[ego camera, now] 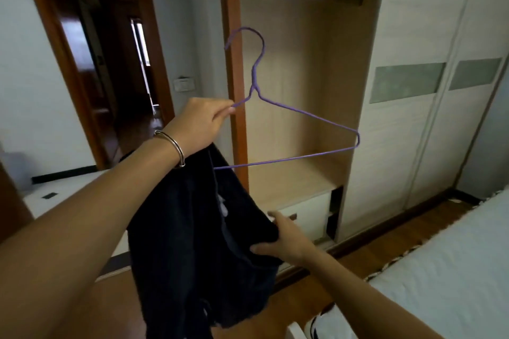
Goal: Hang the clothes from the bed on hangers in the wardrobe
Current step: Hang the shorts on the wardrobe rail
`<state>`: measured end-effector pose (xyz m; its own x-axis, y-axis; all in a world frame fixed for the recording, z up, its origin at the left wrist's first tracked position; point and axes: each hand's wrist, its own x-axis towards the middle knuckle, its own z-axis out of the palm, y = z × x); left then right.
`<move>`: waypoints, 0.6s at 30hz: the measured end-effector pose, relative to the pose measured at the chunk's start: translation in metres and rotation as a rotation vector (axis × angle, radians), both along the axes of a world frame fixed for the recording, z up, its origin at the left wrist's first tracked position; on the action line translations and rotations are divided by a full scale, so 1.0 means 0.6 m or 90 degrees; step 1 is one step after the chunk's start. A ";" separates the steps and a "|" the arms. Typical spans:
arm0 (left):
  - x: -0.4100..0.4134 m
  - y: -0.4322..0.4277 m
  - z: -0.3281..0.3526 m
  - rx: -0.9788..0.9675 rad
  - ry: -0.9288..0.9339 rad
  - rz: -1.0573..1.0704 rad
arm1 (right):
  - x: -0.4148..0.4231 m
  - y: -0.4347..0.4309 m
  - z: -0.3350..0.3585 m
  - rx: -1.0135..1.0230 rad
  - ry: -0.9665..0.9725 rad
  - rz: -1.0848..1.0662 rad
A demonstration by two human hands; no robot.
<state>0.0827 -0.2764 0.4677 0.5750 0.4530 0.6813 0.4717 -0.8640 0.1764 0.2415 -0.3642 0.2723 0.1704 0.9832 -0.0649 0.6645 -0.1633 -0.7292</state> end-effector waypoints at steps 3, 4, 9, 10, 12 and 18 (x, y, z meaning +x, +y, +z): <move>-0.013 0.034 0.001 -0.010 -0.025 0.025 | 0.018 0.052 -0.036 -0.071 -0.018 -0.058; -0.016 0.043 0.001 -0.007 -0.037 0.033 | 0.029 0.066 -0.039 -0.088 -0.052 -0.097; -0.030 0.092 -0.004 0.014 -0.058 0.076 | 0.079 0.120 -0.038 -0.162 0.036 -0.078; -0.033 0.106 -0.010 0.018 -0.045 0.079 | 0.091 0.131 -0.033 -0.156 0.097 -0.103; -0.042 0.130 -0.027 0.030 -0.007 0.079 | 0.123 0.149 -0.015 -0.129 0.222 -0.171; -0.063 0.198 -0.093 0.083 0.132 0.095 | 0.218 0.199 0.071 -0.102 0.171 -0.192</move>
